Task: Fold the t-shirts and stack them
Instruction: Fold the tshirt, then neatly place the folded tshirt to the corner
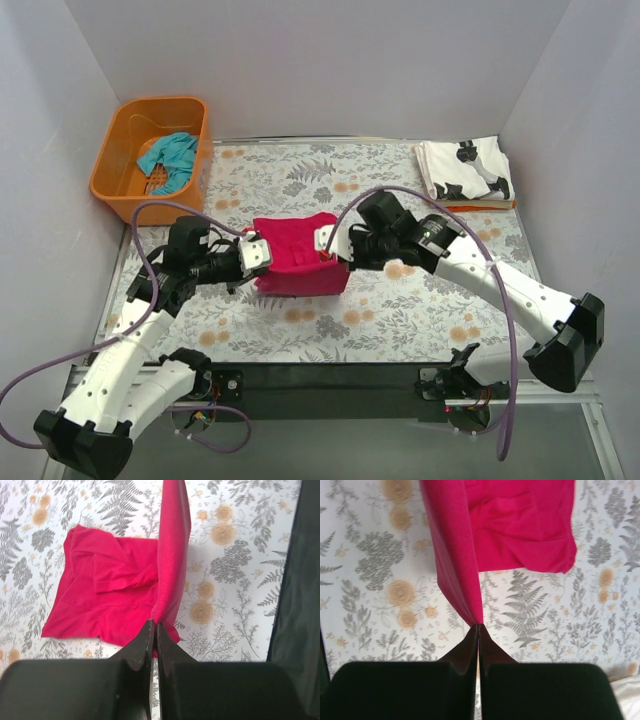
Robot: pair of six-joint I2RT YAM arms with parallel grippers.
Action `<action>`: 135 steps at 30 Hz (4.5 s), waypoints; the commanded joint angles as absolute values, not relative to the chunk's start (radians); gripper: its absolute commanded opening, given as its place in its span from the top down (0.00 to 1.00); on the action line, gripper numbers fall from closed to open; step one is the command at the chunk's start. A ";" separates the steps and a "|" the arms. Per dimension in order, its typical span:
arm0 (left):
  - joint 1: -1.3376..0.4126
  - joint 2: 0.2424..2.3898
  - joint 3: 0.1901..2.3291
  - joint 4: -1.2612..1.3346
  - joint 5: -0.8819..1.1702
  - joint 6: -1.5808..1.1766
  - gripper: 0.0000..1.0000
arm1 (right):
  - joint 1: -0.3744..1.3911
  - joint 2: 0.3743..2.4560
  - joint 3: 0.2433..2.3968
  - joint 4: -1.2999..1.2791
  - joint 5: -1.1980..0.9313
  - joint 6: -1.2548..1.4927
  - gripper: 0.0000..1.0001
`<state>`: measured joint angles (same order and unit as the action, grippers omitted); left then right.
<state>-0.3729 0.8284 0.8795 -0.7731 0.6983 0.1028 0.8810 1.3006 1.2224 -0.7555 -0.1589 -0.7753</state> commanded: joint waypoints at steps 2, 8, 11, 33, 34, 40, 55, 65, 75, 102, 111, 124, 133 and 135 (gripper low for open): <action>-0.302 0.897 0.893 -0.693 0.680 0.038 1.00 | 0.790 1.400 1.351 -0.756 -0.162 -0.820 0.99; -0.206 1.002 0.884 -0.539 0.664 0.041 1.00 | 0.719 1.540 1.486 -0.755 -0.202 -0.851 0.99; -0.170 1.061 0.907 -0.515 0.684 0.052 1.00 | 0.706 1.590 1.522 -0.755 -0.201 -0.879 0.99; -0.092 1.454 0.977 -0.236 0.641 -0.049 1.00 | 0.580 2.042 1.917 -0.709 -0.224 -0.950 0.99; -0.092 1.474 0.982 -0.218 0.635 -0.052 1.00 | 0.575 2.060 1.930 -0.703 -0.222 -0.951 0.99; -0.084 1.632 1.018 -0.095 0.569 -0.129 1.00 | 0.557 2.195 2.014 -0.645 -0.216 -0.945 0.99; -0.066 1.844 1.245 -0.173 0.452 -0.317 0.70 | 0.549 2.284 2.106 -0.454 -0.057 -0.750 0.62; -0.181 1.547 1.220 -0.376 0.489 -0.175 0.54 | 0.491 1.948 1.901 -0.621 -0.173 -0.474 0.41; -0.633 1.451 0.992 -0.308 0.167 -0.041 0.53 | 0.278 1.878 1.654 -0.707 -0.575 -0.157 0.36; -0.882 1.850 1.201 -0.281 -0.077 -0.207 0.97 | 0.244 1.861 1.358 -0.480 -0.635 0.175 0.34; -0.847 1.707 1.166 -0.264 0.047 -0.235 1.00 | 0.270 1.870 1.224 -0.230 -0.718 0.405 0.15; -0.787 1.683 1.173 -0.258 0.132 -0.258 1.00 | 0.359 1.957 1.147 0.143 -0.718 0.742 0.10; -0.746 1.674 1.195 -0.252 0.175 -0.305 1.00 | 0.410 2.031 1.121 0.247 -0.661 0.885 0.11; -0.746 1.661 1.186 -0.247 0.182 -0.302 1.00 | 0.414 2.052 1.141 0.265 -0.640 0.905 0.11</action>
<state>-0.7448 1.7409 1.1683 -0.2745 0.1474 -0.2928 0.4053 2.0125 1.1309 0.1978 -0.6998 0.8486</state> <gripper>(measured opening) 0.014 0.891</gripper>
